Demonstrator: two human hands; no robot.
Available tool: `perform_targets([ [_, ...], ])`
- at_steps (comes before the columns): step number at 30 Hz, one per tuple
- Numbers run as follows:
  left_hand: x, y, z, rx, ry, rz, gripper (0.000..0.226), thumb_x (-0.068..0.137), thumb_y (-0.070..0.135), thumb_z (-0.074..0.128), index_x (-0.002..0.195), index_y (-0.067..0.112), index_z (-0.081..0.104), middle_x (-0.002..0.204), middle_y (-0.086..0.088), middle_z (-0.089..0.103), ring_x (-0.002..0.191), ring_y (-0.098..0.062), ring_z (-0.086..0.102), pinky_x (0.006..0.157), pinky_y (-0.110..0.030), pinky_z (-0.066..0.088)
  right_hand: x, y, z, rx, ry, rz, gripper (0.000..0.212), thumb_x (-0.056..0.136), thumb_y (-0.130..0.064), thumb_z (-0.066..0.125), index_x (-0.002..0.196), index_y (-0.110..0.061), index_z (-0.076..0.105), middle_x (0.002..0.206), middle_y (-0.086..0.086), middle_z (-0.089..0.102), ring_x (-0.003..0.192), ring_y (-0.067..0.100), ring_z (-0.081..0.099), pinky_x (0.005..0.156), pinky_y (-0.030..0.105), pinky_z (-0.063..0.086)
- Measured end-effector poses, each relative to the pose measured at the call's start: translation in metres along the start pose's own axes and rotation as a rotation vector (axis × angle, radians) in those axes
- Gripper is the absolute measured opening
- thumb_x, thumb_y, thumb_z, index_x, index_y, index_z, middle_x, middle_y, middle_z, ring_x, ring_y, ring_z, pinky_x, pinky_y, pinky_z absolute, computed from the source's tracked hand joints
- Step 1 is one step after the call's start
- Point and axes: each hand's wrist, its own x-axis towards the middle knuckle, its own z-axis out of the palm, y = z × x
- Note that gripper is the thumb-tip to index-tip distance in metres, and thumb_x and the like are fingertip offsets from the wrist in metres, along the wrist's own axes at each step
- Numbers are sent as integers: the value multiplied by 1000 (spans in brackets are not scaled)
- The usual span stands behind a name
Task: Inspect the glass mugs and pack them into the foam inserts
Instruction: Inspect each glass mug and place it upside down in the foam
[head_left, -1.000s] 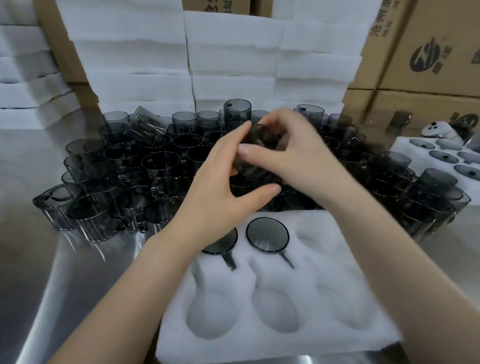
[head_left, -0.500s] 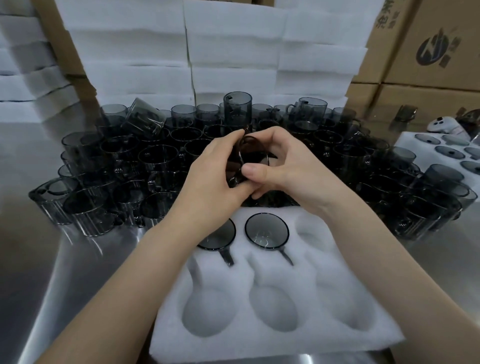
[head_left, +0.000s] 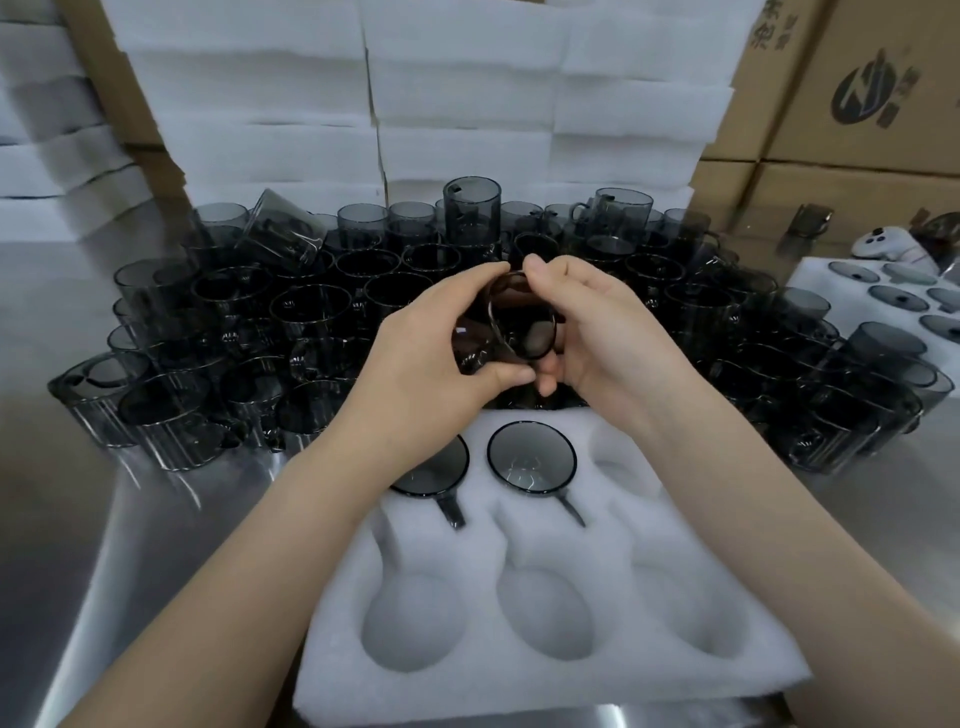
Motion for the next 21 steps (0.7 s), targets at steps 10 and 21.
perform_targets([
  [10,1,0,-5,-212,79,-108,52,67,24,77,117,26,64,107,11,71,103,-2,65,95,-26,51,2,3,-13,81,-275,14,47,78,-6,72,123,-12,60,105,8,61,71,16,59,61,24,55],
  [21,-1,-3,2,98,-17,4,61,70,21,86,124,26,59,96,32,57,94,13,55,82,3,35,0,6,6,-433,160,-152,40,79,-49,75,81,-18,51,56,-9,59,36,10,46,33,20,33],
])
